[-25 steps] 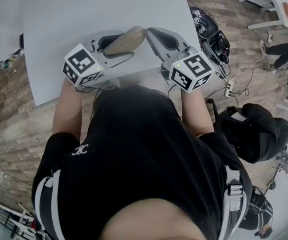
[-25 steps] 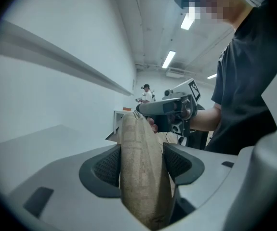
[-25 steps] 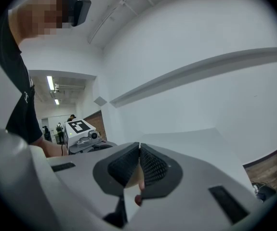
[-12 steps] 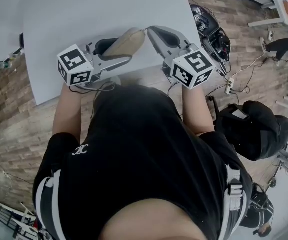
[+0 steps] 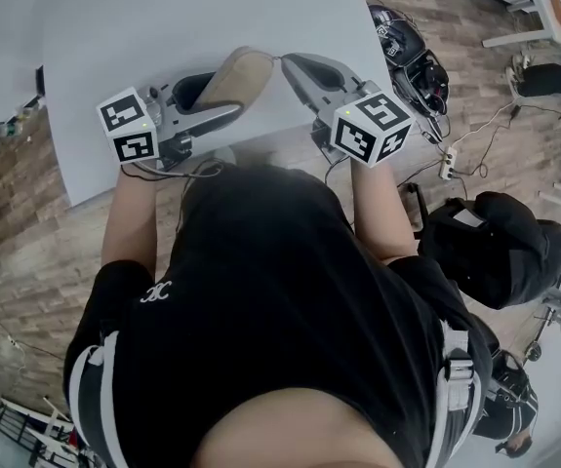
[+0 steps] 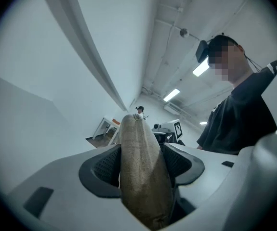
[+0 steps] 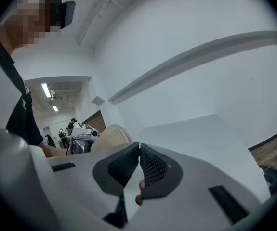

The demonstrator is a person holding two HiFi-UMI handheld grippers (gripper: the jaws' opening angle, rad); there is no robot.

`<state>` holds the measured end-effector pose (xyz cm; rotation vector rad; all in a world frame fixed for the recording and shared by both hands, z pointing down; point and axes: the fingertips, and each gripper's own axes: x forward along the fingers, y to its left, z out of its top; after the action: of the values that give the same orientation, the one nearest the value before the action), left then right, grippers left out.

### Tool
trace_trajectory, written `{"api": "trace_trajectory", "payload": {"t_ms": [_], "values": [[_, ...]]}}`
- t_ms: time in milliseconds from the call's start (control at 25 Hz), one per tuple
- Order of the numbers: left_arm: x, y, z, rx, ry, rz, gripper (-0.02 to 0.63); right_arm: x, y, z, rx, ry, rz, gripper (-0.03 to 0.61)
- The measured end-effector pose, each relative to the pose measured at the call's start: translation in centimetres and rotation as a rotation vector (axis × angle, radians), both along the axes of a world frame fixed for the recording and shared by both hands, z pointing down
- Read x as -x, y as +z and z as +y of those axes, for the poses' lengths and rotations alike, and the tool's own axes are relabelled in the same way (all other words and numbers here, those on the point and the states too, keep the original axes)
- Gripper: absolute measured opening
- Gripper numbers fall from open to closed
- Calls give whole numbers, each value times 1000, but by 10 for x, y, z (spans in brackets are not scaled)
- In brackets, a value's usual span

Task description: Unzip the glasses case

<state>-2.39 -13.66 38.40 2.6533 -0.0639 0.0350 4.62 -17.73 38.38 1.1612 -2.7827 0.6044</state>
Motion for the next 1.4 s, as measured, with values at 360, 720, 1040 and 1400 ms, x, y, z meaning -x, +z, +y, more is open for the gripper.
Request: {"api": "trace_trajectory", "payload": {"t_ms": [360,720,1040,1400], "values": [[8,-17,-20,269,-32,337,272,7,-6,2,2,-39,-48,23],[28,-11,-39,429,-111,494,272,38,5,12,-45,-97,112,23],[30,-1,-42,594,-124,541,273,49,19,15,-60,-122,231,23],[39,13,-55,780,-194,627,273,58,33,24,-23,-170,229,23]]}}
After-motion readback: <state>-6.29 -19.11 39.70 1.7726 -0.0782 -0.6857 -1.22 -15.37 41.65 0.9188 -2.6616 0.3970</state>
